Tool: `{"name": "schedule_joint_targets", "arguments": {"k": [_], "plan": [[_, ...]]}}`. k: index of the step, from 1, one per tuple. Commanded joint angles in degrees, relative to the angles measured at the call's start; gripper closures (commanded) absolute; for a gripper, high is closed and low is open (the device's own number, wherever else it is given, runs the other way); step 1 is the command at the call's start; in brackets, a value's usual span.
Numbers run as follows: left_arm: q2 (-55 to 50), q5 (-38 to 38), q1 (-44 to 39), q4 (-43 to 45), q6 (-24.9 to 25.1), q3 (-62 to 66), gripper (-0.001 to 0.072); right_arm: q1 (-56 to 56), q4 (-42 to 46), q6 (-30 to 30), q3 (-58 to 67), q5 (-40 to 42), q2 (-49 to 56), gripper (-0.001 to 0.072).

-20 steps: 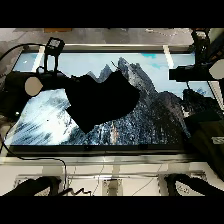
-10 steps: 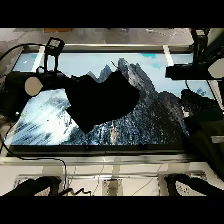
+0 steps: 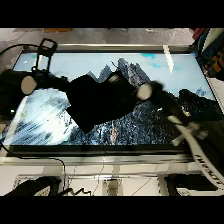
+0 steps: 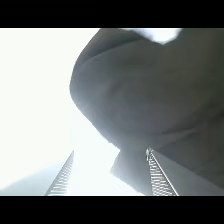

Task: Fold the clothes and pants, and hang the long-sleeved shirts on hangers.

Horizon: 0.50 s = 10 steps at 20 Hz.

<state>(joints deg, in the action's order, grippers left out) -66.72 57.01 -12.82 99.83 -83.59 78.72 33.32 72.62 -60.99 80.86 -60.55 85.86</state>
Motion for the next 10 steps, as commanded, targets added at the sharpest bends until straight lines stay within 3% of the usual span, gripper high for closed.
{"name": "schedule_joint_targets", "arguments": {"k": [1,4,6,10], "plan": [[0.0,5.6,8.3,4.7,-1.0,-0.2,0.0224,10.9,4.5,8.6,-0.7,12.4,6.4,0.0397],[0.0,8.0,15.7,4.4,-4.3,-0.4,0.0224,16.5,7.5,17.1,-0.7,20.4,10.6,0.0221],[0.0,8.6,18.8,3.1,-5.2,-0.4,0.0224,18.0,7.5,20.3,-0.7,23.6,13.0,0.0198],[0.0,8.3,19.8,1.4,-5.2,-0.4,0.0224,18.2,7.5,20.5,-0.7,24.4,15.7,0.0199]]}}
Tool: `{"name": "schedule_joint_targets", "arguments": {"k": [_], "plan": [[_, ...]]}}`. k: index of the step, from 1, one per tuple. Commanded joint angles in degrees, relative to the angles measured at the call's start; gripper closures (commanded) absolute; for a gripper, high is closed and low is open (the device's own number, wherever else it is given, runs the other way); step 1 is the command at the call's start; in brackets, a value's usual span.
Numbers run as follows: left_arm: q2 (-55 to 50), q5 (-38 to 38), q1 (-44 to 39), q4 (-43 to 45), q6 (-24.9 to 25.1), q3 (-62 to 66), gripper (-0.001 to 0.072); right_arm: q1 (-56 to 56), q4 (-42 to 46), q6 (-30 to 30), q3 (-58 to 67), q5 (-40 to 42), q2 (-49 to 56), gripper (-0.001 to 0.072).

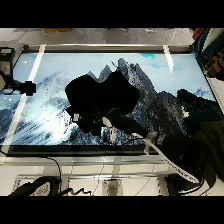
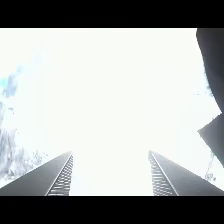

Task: Fold the clothes and pants, and hang the long-sleeved shirts on hangers.

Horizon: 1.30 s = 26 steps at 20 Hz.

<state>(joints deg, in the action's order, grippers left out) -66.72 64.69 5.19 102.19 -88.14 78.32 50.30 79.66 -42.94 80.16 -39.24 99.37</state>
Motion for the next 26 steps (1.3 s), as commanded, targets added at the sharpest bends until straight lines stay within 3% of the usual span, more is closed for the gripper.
{"name": "schedule_joint_targets", "arguments": {"k": [1,8,10,16,18,26], "plan": [[0.0,0.2,1.8,-2.0,-0.6,0.0,0.0224,1.2,0.5,2.6,0.0,3.7,2.6,0.0201],[0.0,-1.0,1.7,-2.4,-0.6,0.0,0.0224,1.0,0.2,3.3,0.2,7.4,6.1,0.0207],[0.0,-1.0,1.7,-2.4,-0.6,0.0,0.0224,0.3,0.2,3.2,0.4,8.8,6.1,0.0261],[0.0,-1.0,1.7,-2.4,-0.6,0.0,0.0224,-1.0,0.1,3.1,0.7,10.6,6.2,0.0266],[0.0,-1.0,1.7,-2.4,-0.6,0.0,0.0224,-1.0,0.1,3.1,0.7,12.7,6.3,0.0379],[-0.1,-1.9,1.6,-2.9,-0.6,0.0,0.0224,-1.3,0.2,3.2,0.7,10.6,7.4,0.0404]]}}
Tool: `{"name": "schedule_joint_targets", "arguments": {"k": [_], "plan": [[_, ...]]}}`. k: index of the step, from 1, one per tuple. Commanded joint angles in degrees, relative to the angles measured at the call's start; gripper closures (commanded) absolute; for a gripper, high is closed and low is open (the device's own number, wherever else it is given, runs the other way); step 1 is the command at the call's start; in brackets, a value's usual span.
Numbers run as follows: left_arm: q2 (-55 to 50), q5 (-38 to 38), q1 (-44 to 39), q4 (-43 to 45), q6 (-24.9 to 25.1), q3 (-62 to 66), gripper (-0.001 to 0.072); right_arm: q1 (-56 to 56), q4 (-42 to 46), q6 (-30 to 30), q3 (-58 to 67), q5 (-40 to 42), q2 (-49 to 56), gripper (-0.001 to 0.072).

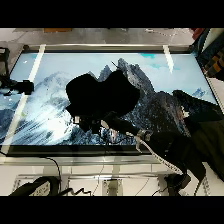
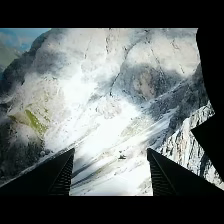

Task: Fold the clothes and pants, and hang the long-sleeved shirts on hangers.

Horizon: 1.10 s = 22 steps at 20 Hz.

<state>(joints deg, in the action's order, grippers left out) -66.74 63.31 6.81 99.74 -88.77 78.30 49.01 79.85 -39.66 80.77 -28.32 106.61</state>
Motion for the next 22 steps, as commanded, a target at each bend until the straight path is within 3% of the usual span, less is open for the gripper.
{"name": "schedule_joint_targets", "arguments": {"k": [1,2,3,5,8,11,13,14,18,20,21,22], "plan": [[0.0,-0.7,0.0,-1.3,0.0,0.0,0.0224,0.0,0.0,0.0,0.0,-0.4,0.2,0.0518],[-0.1,-0.8,0.0,-2.3,0.0,0.0,0.0224,0.0,0.1,0.0,0.1,-0.4,0.2,0.0673],[-0.1,-0.7,0.0,-3.4,0.0,0.0,0.0224,0.0,0.1,-0.1,0.1,-0.2,0.2,0.0687],[-0.1,-0.8,0.0,-4.0,0.1,0.0,0.0224,0.0,0.0,-0.7,0.2,0.0,0.0,0.0688],[-0.1,-0.8,0.0,-4.0,1.6,-0.4,0.0226,-0.7,0.8,-8.6,1.9,-0.2,-2.4,0.0688],[-1.2,-1.8,0.2,-4.0,6.8,-4.3,0.0236,-3.3,1.1,-14.1,4.2,-0.2,-7.4,0.0689],[-3.0,-0.5,0.3,-5.9,6.8,-8.3,0.0375,-6.2,1.1,-18.6,5.4,-0.8,-11.3,0.0689],[-3.8,-0.5,0.2,-8.0,6.8,-10.7,0.0375,-8.0,1.1,-21.2,5.5,-0.8,-13.4,0.0689],[-8.0,0.8,0.2,-27.5,11.3,-20.9,0.0376,-16.2,0.6,-34.6,5.5,-3.5,-18.6,0.0690],[-11.0,1.9,0.2,-40.2,16.3,-25.6,0.0375,-19.4,-1.7,-36.0,5.5,-6.1,-19.0,0.0689],[-12.7,1.9,0.2,-44.9,18.0,-27.4,0.0343,-20.5,-2.6,-36.0,5.5,-7.4,-19.0,0.0689],[-14.6,1.8,0.2,-47.8,18.4,-28.5,0.0244,-21.3,-3.2,-36.0,5.5,-8.7,-19.0,0.0690]]}}
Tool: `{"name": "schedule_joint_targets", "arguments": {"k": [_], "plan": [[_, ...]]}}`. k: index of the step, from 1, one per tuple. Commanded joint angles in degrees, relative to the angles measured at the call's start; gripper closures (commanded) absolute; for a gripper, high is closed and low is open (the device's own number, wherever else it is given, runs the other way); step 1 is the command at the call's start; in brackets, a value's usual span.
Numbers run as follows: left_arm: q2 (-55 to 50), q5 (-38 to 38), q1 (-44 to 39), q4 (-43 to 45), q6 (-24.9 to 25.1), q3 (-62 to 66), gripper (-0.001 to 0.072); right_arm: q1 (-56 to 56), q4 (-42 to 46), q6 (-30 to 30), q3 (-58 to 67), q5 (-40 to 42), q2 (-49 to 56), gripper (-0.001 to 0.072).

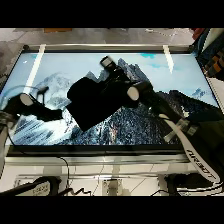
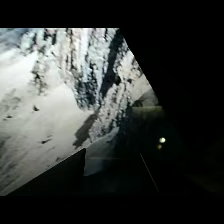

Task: Fold the clothes and pants, and hang the long-sleeved shirts on hangers.

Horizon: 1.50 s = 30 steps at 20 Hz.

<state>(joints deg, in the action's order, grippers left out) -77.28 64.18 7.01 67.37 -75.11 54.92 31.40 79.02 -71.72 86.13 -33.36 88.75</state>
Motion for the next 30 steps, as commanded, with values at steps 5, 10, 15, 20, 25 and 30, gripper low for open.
{"name": "schedule_joint_targets", "arguments": {"k": [5,10,15,20,25,30], "plan": [[-13.4,1.3,0.0,-25.5,6.7,-5.8,0.0006,-4.2,-2.6,-3.9,0.1,-5.1,-1.1,0.0689],[-16.3,0.7,-5.5,-31.9,10.0,-5.8,0.0007,-4.2,-2.4,-3.9,0.1,-5.0,-1.1,0.0689],[-16.6,-4.7,-15.0,-31.9,8.4,-5.8,0.0175,-4.2,-2.4,-3.9,0.1,-4.9,-1.1,0.0689],[-16.6,-8.2,-17.5,-31.9,6.8,-5.8,0.0453,-4.2,-2.2,-3.9,0.1,-4.9,-1.1,0.0689],[-15.8,-6.1,-14.3,-31.9,7.3,-3.5,0.0695,-6.6,-0.5,-4.7,2.2,-2.0,-1.2,0.0689],[-9.9,-1.3,-0.8,-31.9,8.2,8.3,0.0696,-18.9,-0.6,-13.9,10.2,-2.2,-1.2,0.0689]]}}
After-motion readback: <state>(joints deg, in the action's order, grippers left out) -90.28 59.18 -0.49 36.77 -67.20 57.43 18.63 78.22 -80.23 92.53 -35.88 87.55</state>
